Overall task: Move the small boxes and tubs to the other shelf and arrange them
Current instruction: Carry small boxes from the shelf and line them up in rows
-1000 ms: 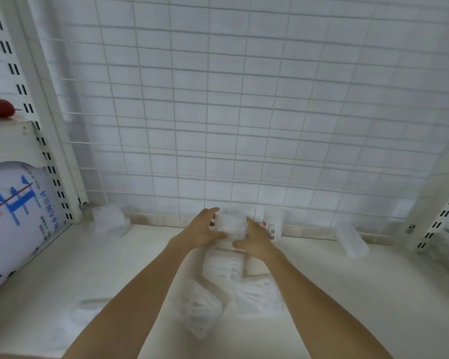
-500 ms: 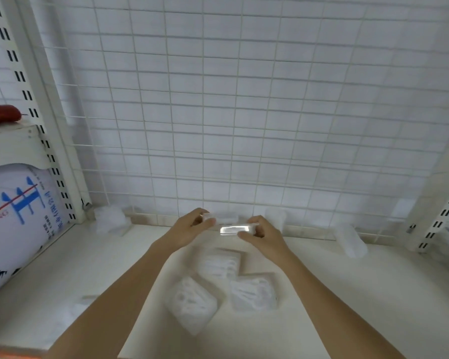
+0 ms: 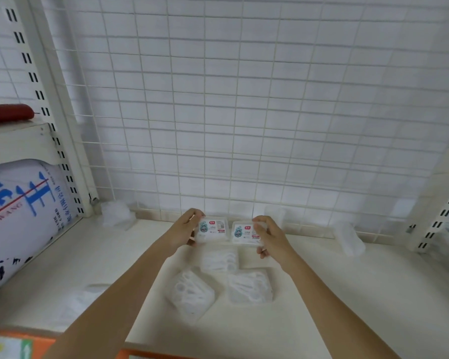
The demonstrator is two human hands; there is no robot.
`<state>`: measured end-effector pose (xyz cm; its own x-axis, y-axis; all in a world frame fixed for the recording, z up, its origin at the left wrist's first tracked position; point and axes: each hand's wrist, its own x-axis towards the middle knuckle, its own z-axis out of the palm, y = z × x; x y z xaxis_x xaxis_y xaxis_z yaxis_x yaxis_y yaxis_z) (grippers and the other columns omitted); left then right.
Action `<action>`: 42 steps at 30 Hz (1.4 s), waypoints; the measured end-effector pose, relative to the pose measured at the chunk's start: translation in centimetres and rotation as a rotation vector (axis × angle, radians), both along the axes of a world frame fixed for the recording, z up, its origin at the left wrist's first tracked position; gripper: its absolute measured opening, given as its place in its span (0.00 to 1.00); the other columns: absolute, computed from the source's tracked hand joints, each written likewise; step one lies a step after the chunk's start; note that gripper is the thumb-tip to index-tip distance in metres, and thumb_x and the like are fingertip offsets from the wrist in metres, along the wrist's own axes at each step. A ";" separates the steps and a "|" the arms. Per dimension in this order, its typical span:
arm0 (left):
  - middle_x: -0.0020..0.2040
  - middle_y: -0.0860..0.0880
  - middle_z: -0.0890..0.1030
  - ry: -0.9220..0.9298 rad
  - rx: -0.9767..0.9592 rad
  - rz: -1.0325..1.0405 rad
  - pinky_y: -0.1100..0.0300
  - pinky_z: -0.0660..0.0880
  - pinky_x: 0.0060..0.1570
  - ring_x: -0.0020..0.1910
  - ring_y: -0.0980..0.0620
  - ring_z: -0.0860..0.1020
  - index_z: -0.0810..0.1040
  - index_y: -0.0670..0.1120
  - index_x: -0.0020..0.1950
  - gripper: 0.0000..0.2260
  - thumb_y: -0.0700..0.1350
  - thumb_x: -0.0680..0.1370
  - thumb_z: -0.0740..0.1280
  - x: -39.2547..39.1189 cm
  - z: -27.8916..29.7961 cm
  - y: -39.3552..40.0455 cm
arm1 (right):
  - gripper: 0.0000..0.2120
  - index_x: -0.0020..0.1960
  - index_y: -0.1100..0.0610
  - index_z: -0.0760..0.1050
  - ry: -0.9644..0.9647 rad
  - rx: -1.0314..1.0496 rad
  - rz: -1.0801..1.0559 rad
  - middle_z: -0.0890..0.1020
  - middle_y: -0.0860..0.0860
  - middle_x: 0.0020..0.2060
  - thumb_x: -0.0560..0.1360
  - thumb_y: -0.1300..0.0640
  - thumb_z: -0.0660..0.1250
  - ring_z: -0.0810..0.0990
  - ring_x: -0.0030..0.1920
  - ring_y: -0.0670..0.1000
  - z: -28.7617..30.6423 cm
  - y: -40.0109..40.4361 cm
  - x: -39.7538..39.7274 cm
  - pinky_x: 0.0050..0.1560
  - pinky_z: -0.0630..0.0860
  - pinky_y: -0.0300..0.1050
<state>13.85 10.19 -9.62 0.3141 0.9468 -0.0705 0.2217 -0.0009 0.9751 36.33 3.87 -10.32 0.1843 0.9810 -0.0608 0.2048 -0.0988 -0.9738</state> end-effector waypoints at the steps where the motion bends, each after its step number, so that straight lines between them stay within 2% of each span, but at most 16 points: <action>1: 0.43 0.47 0.78 -0.007 -0.017 -0.002 0.65 0.69 0.25 0.35 0.51 0.76 0.71 0.47 0.49 0.10 0.47 0.83 0.52 -0.2 0.0 -0.1 | 0.05 0.54 0.49 0.70 0.005 -0.026 0.014 0.77 0.56 0.47 0.79 0.56 0.59 0.72 0.27 0.50 0.0 -0.1 0.1 0.26 0.71 0.40; 4: 0.46 0.45 0.78 -0.008 -0.094 -0.039 0.63 0.69 0.29 0.36 0.51 0.76 0.73 0.46 0.53 0.09 0.46 0.82 0.54 -0.6 -0.5 -0.3 | 0.14 0.59 0.51 0.67 0.025 -0.102 0.064 0.78 0.55 0.49 0.76 0.60 0.64 0.73 0.30 0.50 0.1 -0.7 0.3 0.28 0.70 0.39; 6: 0.47 0.45 0.78 -0.027 -0.161 -0.097 0.63 0.69 0.33 0.37 0.51 0.75 0.72 0.46 0.56 0.09 0.46 0.78 0.63 -0.8 -0.8 -0.3 | 0.25 0.61 0.52 0.65 -0.013 -0.142 0.095 0.77 0.55 0.49 0.70 0.64 0.71 0.74 0.32 0.50 -0.1 -1.0 0.5 0.30 0.70 0.39; 8: 0.50 0.46 0.76 0.026 -0.172 -0.175 0.63 0.71 0.36 0.40 0.51 0.75 0.70 0.46 0.61 0.20 0.41 0.70 0.69 -1.3 -1.2 -0.1 | 0.31 0.61 0.52 0.63 -0.082 -0.158 0.078 0.74 0.56 0.52 0.65 0.67 0.74 0.75 0.38 0.51 -0.3 -1.1 0.3 0.30 0.71 0.39; 10: 0.54 0.45 0.76 0.110 -0.132 -0.227 0.66 0.73 0.36 0.43 0.52 0.76 0.67 0.46 0.64 0.27 0.37 0.67 0.71 -1.4 -1.3 0.1 | 0.33 0.62 0.52 0.64 -0.220 -0.131 0.027 0.70 0.56 0.58 0.62 0.67 0.75 0.75 0.47 0.52 -0.7 -1.0 0.2 0.31 0.70 0.35; 12: 0.58 0.44 0.74 0.160 -0.074 -0.236 0.67 0.74 0.38 0.48 0.52 0.77 0.67 0.48 0.64 0.27 0.36 0.69 0.72 -1.5 -1.5 0.3 | 0.35 0.64 0.55 0.65 -0.396 -0.089 0.002 0.66 0.53 0.59 0.62 0.65 0.75 0.71 0.53 0.51 -0.6 -1.2 0.2 0.34 0.68 0.28; 14: 0.60 0.46 0.71 0.222 0.013 -0.251 0.67 0.74 0.40 0.52 0.53 0.76 0.67 0.49 0.65 0.27 0.38 0.70 0.73 -1.6 -1.5 0.6 | 0.35 0.66 0.58 0.64 -0.524 -0.055 -0.005 0.63 0.50 0.57 0.63 0.63 0.75 0.68 0.56 0.48 -0.2 -1.8 0.2 0.39 0.66 0.25; 15: 0.61 0.47 0.69 0.262 0.067 -0.263 0.67 0.75 0.41 0.52 0.54 0.75 0.67 0.47 0.66 0.27 0.39 0.69 0.74 -1.7 -1.5 0.8 | 0.35 0.67 0.58 0.64 -0.577 -0.043 -0.012 0.63 0.50 0.57 0.64 0.62 0.75 0.66 0.58 0.49 0.0 -2.2 0.3 0.44 0.65 0.26; 18: 0.59 0.48 0.69 0.367 0.233 -0.292 0.62 0.76 0.46 0.50 0.53 0.76 0.70 0.45 0.65 0.28 0.42 0.67 0.76 -2.2 -1.3 1.5 | 0.35 0.68 0.55 0.65 -0.767 -0.032 -0.058 0.66 0.50 0.60 0.64 0.56 0.74 0.63 0.64 0.52 0.7 -3.6 0.6 0.57 0.62 0.37; 23: 0.53 0.50 0.76 0.473 0.539 -0.265 0.71 0.72 0.43 0.44 0.59 0.78 0.74 0.47 0.61 0.25 0.47 0.66 0.77 -3.3 -0.2 2.1 | 0.32 0.67 0.54 0.67 -0.790 0.055 -0.140 0.68 0.50 0.59 0.65 0.57 0.73 0.64 0.62 0.50 2.2 -7.6 1.7 0.58 0.58 0.35; 26: 0.49 0.54 0.77 0.435 0.711 -0.280 0.68 0.69 0.44 0.45 0.62 0.74 0.74 0.53 0.59 0.23 0.49 0.67 0.76 -2.9 0.9 1.3 | 0.32 0.67 0.54 0.66 -0.783 0.082 -0.197 0.67 0.48 0.59 0.65 0.59 0.73 0.65 0.63 0.50 2.7 -10.8 3.0 0.59 0.61 0.37; 28: 0.50 0.56 0.77 0.381 0.798 -0.373 0.68 0.69 0.45 0.46 0.59 0.75 0.71 0.59 0.58 0.24 0.51 0.66 0.77 -2.0 1.7 0.4 | 0.33 0.68 0.53 0.65 -0.797 0.080 -0.246 0.67 0.48 0.61 0.66 0.59 0.73 0.64 0.63 0.49 3.0 -13.4 4.1 0.59 0.61 0.37; 30: 0.52 0.59 0.75 0.342 0.857 -0.463 0.71 0.71 0.45 0.47 0.57 0.76 0.68 0.63 0.58 0.25 0.59 0.64 0.73 -0.6 2.2 -1.2 | 0.33 0.68 0.53 0.66 -0.790 0.094 -0.308 0.68 0.49 0.62 0.65 0.59 0.74 0.65 0.63 0.51 3.5 -16.3 5.3 0.62 0.64 0.40; 33: 0.54 0.60 0.75 0.262 0.865 -0.508 0.70 0.73 0.48 0.49 0.59 0.76 0.68 0.60 0.62 0.29 0.63 0.62 0.68 2.5 2.7 -4.7 | 0.32 0.66 0.54 0.69 -0.758 0.138 -0.431 0.69 0.47 0.58 0.64 0.60 0.76 0.70 0.61 0.52 3.9 -21.3 6.9 0.63 0.70 0.50; 38: 0.55 0.60 0.74 0.054 0.853 -0.627 0.76 0.69 0.51 0.53 0.65 0.73 0.70 0.55 0.60 0.27 0.60 0.63 0.68 9.0 2.6 -12.4 | 0.31 0.64 0.54 0.70 -0.711 0.140 -0.627 0.70 0.46 0.55 0.64 0.60 0.77 0.73 0.53 0.48 3.9 -30.8 9.2 0.55 0.73 0.45; 42: 0.53 0.57 0.73 -0.046 0.825 -0.676 0.76 0.70 0.49 0.51 0.65 0.73 0.71 0.51 0.60 0.27 0.58 0.64 0.70 14.3 1.5 -18.9 | 0.32 0.66 0.54 0.70 -0.713 0.115 -0.708 0.71 0.45 0.56 0.64 0.60 0.77 0.73 0.53 0.47 3.1 -38.8 11.4 0.51 0.71 0.40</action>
